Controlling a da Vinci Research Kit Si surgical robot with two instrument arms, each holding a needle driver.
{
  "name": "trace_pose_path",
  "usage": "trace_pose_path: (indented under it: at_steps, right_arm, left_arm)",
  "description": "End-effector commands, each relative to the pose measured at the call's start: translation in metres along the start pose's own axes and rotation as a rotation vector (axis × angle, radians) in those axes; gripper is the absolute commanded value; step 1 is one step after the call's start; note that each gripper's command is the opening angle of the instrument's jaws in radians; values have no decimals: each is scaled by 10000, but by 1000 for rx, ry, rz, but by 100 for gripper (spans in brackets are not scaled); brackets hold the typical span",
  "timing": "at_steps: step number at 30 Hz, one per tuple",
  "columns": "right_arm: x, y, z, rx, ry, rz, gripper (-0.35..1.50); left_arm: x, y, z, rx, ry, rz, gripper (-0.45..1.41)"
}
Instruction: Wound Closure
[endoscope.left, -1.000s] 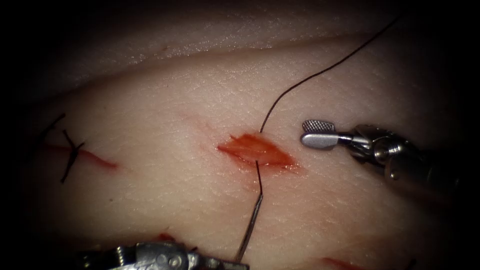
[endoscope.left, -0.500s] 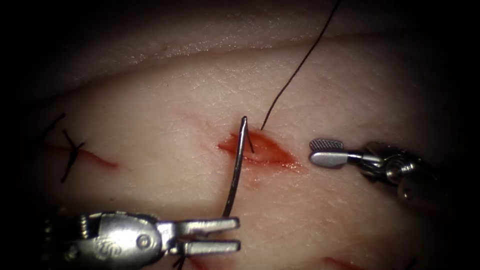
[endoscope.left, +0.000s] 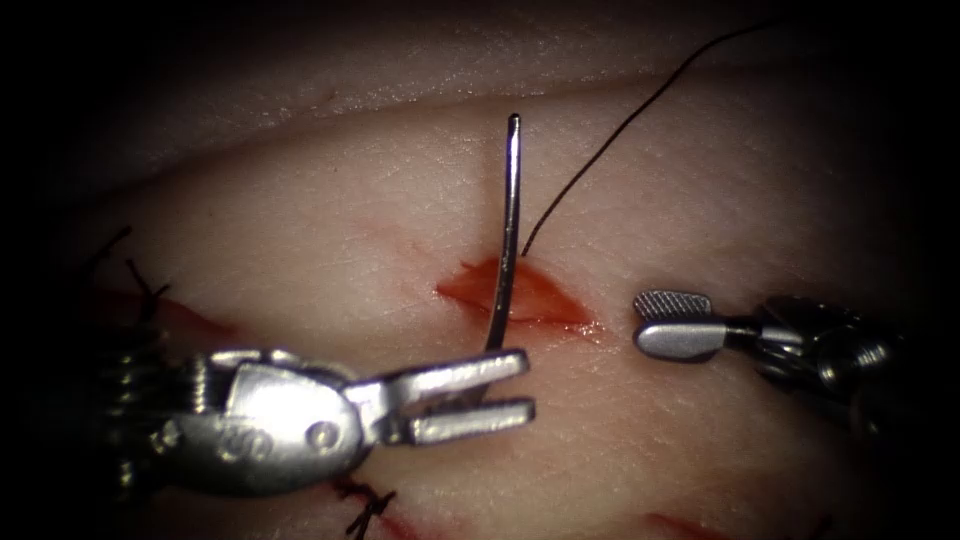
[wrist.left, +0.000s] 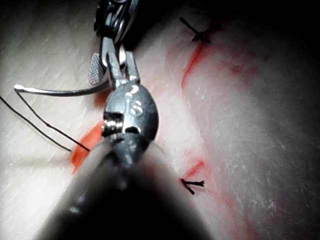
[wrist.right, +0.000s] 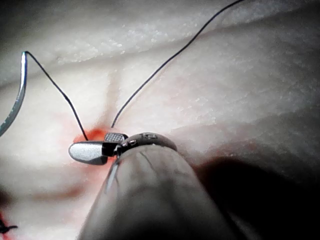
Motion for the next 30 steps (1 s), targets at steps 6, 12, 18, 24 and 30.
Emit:
trace_pose_path:
  at_steps: [6, 12, 18, 24, 30]
  right_arm:
    - [2, -18, 38, 7, -19, 99, 108]
    - [4, -15, 56, 26, -22, 173, 120]
    - [6, -20, 63, 43, -35, 211, 121]
    - [6, -23, 62, 51, -34, 213, 121]
    - [6, -23, 66, 55, -27, 212, 121]
  left_arm:
    - [-25, 13, 19, 8, -12, 113, -45]
    - [-33, 17, 21, 15, -36, 258, -45]
    - [-37, 23, 23, 23, -56, 323, -45]
    - [-43, 25, 24, 35, -77, 338, -45]
    - [-49, 26, 25, 43, -90, 340, -45]
